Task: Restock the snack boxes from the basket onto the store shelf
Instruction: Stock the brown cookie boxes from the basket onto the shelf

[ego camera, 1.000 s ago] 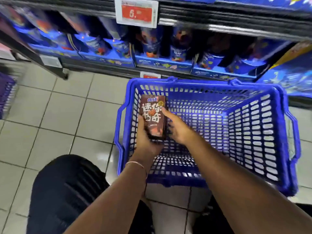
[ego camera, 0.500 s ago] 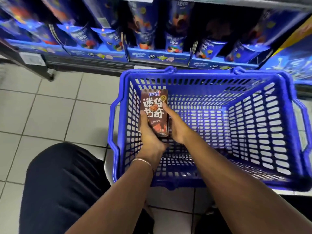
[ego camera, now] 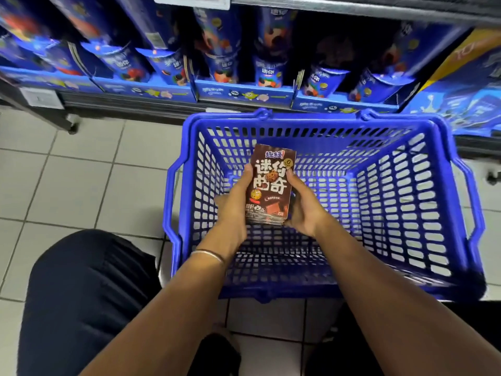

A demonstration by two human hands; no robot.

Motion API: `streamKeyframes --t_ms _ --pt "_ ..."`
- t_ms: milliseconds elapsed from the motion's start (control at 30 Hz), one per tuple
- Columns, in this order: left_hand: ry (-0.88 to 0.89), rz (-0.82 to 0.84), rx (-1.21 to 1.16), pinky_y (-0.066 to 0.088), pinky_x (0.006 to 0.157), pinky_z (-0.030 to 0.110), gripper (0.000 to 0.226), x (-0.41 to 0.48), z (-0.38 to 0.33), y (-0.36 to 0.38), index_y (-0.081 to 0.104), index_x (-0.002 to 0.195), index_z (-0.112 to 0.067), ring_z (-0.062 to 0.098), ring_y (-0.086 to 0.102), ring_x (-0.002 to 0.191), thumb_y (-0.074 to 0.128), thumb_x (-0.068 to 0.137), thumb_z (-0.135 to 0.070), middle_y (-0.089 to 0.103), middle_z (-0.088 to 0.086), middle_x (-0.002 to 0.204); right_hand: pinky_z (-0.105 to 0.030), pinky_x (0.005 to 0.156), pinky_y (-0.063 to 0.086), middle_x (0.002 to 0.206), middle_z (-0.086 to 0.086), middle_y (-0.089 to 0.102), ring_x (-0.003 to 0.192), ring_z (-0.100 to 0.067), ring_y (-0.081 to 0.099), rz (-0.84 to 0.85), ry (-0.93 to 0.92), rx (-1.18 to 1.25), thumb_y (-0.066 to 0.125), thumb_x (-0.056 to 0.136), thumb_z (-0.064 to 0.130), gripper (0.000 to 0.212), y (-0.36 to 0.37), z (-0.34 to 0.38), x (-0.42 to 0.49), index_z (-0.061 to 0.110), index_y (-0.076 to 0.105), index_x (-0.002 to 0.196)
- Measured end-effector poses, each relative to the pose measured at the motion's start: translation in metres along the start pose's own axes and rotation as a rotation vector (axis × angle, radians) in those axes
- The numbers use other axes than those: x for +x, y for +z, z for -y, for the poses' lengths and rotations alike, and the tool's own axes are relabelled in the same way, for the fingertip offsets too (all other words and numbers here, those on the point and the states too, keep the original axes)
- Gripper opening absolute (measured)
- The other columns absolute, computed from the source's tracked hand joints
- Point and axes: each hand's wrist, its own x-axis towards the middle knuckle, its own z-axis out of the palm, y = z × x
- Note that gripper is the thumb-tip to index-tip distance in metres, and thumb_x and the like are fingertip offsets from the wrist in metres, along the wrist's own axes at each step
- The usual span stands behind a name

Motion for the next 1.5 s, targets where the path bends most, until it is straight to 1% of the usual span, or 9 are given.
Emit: streamKeyframes --t_ms 100,200,467,633,767,900,1033,1300,1500 --pt "-0.019 0.166 0.146 0.058 0.098 0.055 0.081 0.009 -0.017 0.002 0.057 0.144 -0.009 0.040 0.073 0.112 0.065 0.088 -0.068 0.072 0.020 0.128 -0.048 0.077 0.062 0.123 -0.006 0.074 0.111 -0.029 0.072 0.030 0.001 0.031 0.080 0.069 0.070 0.074 -0.001 -0.001 0.000 0.025 0.066 0.126" --pt "-0.060 0.261 0.164 0.065 0.078 0.045 0.078 0.018 -0.019 0.004 0.068 0.134 -0.013 0.034 0.076 0.106 0.045 0.095 -0.077 0.076 0.017 0.120 -0.050 0.083 0.061 0.127 -0.007 0.072 0.115 -0.030 0.070 0.067 -0.003 0.060 0.077 0.076 0.068 0.061 0.002 -0.003 0.003 0.026 0.075 0.118" --pt "-0.128 0.268 0.175 0.064 0.082 0.047 0.100 -0.011 -0.032 0.009 0.069 0.135 -0.017 0.033 0.074 0.112 0.032 0.082 -0.094 0.074 0.016 0.127 -0.037 0.075 0.063 0.122 -0.001 0.075 0.110 -0.021 0.073 0.050 -0.026 -0.058 0.064 0.085 0.069 0.059 0.026 0.028 -0.042 0.028 0.065 0.127" --pt "-0.089 0.278 0.195 0.062 0.091 0.046 0.083 -0.112 -0.069 0.041 0.067 0.136 -0.016 0.031 0.074 0.113 0.033 0.096 -0.080 0.074 0.015 0.127 -0.047 0.101 0.054 0.130 -0.005 0.071 0.120 -0.025 0.068 0.004 -0.118 -0.017 0.060 0.093 0.060 0.055 0.072 0.081 -0.147 0.023 0.064 0.133" --pt "-0.024 0.322 0.204 0.043 0.117 0.056 0.072 -0.222 -0.099 0.055 0.064 0.142 -0.020 0.035 0.065 0.128 0.045 0.098 -0.074 0.069 0.014 0.137 -0.038 0.088 0.059 0.127 -0.008 0.072 0.117 -0.025 0.069 -0.003 -0.162 0.050 0.060 0.096 0.053 0.039 0.122 0.125 -0.263 0.023 0.079 0.114" --pt "0.024 0.405 0.208 0.054 0.106 0.050 0.072 -0.355 -0.132 0.067 0.068 0.138 -0.028 0.032 0.065 0.129 0.043 0.095 -0.080 0.067 0.010 0.140 -0.041 0.094 0.058 0.129 -0.011 0.070 0.118 -0.028 0.068 -0.026 -0.187 0.027 0.056 0.097 0.053 0.049 0.180 0.168 -0.387 0.018 0.071 0.128" --pt "0.060 0.454 0.152 0.056 0.102 0.046 0.074 -0.476 -0.173 0.073 0.064 0.142 -0.027 0.032 0.060 0.135 0.044 0.094 -0.080 0.062 0.011 0.147 -0.055 0.114 0.040 0.139 -0.011 0.064 0.130 -0.031 0.060 0.000 -0.192 -0.016 0.058 0.091 0.061 0.068 0.240 0.200 -0.499 0.018 0.057 0.144" --pt "0.164 0.537 0.217 0.049 0.111 0.055 0.078 -0.618 -0.238 0.087 0.059 0.146 -0.021 0.034 0.064 0.129 0.048 0.092 -0.076 0.066 0.014 0.140 -0.043 0.094 0.057 0.133 -0.012 0.068 0.121 -0.028 0.067 0.033 -0.335 0.136 0.056 0.097 0.054 0.046 0.327 0.236 -0.633 0.020 0.076 0.122" --pt "0.216 0.582 0.237 0.050 0.110 0.051 0.071 -0.678 -0.265 0.103 0.065 0.138 -0.020 0.032 0.065 0.127 0.034 0.101 -0.072 0.069 0.013 0.137 -0.057 0.109 0.046 0.144 -0.017 0.058 0.133 -0.036 0.057 0.061 -0.448 0.026 0.066 0.090 0.047 0.072 0.356 0.254 -0.693 0.009 0.048 0.148"
